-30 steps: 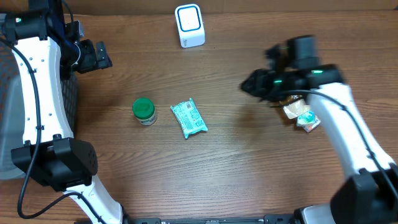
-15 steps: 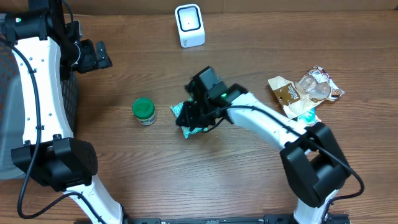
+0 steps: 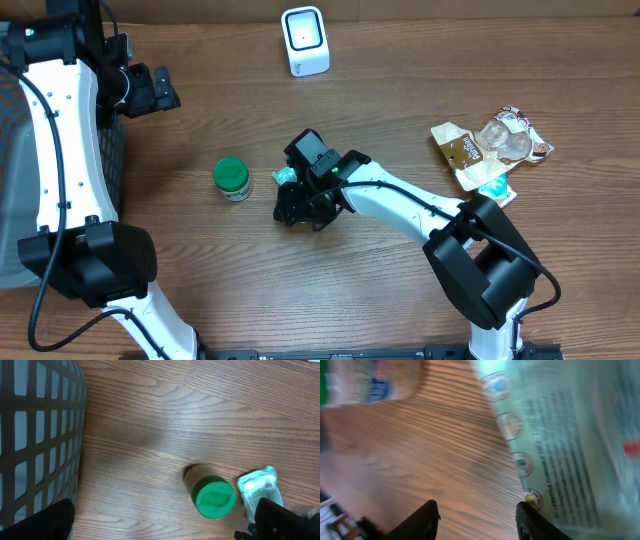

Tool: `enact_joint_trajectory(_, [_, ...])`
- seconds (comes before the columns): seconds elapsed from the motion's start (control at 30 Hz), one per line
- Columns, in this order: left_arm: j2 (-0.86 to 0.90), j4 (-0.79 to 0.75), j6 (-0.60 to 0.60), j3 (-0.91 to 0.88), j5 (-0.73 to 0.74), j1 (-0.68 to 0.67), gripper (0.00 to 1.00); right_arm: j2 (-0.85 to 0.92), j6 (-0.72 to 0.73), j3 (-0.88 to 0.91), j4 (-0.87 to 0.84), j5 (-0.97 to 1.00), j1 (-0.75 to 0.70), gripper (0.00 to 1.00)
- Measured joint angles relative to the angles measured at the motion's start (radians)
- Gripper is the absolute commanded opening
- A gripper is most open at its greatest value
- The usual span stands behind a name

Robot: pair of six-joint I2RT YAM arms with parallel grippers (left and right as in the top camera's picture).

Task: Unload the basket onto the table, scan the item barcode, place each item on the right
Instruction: 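Reach the right gripper to the flat green packet and grasp it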

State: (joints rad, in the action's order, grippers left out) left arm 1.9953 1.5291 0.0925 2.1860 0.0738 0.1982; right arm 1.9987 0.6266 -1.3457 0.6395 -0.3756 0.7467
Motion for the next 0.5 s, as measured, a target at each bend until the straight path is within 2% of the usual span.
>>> enact_joint_trajectory(0.23, [0.000,0.000,0.000,0.000,0.000,0.000,1.00,0.005,-0.002,0.000,0.077,0.072,-0.042,0.55])
enact_joint_trajectory(0.5, [0.000,0.000,0.000,0.000,0.000,0.000,0.99,0.004,-0.092,0.000,0.106,0.065,-0.092,0.60])
